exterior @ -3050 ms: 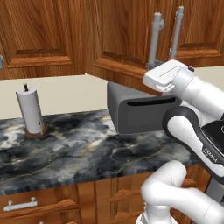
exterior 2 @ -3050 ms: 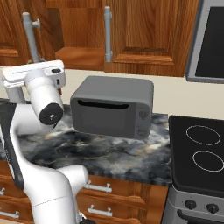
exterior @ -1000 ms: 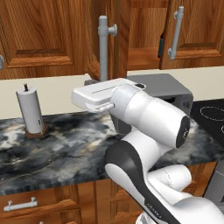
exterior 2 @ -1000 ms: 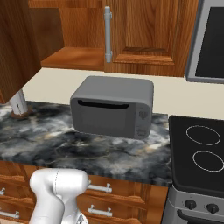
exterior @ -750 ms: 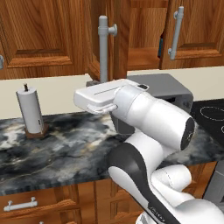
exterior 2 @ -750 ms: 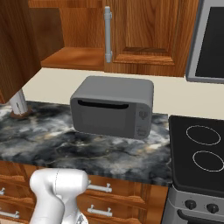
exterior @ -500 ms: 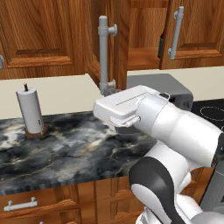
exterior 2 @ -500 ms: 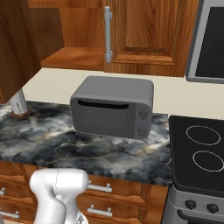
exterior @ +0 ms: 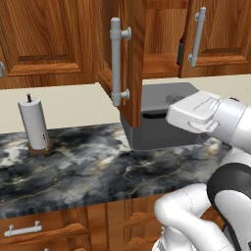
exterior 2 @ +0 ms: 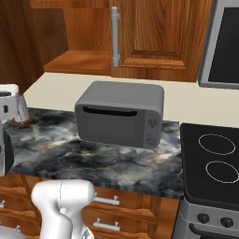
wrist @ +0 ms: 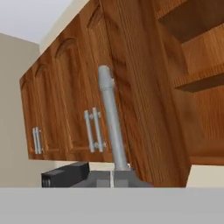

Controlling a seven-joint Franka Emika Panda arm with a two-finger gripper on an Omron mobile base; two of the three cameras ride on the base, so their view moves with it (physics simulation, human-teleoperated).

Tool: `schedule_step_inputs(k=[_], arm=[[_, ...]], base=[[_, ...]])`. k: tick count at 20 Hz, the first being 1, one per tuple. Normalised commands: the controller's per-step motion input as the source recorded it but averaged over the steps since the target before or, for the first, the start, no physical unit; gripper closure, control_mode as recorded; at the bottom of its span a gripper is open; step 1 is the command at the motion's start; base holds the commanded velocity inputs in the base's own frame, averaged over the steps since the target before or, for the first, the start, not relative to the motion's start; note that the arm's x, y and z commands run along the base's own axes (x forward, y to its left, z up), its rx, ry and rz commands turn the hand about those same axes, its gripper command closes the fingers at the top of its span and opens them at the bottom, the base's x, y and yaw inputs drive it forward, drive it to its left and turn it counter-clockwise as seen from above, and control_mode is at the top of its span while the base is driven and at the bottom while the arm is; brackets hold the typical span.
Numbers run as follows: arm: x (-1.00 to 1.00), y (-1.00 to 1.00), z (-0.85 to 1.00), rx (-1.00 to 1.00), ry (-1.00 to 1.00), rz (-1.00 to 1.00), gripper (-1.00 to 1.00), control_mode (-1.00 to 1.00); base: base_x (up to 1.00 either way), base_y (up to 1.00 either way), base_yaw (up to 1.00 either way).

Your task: Get the candle and the beer from the cabinet and move them to the dining counter.

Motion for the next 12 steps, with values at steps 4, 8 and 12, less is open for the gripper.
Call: schedule_step_inputs(k=[4, 8, 12], arm=[[0.02, -0.71, 0.00, 0.00, 0.00, 0.17, -1.00, -1.00], [-0.05, -0.68, 0.00, 0.00, 0.00, 0.19, -1.00, -1.00], [0.40, -0.45, -0.01, 0.00, 0.00, 0.18, -1.00, -1.00]], base=[[0.00, 0.00, 0.00], [0.00, 0.00, 0.00], [0.00, 0.00, 0.00]])
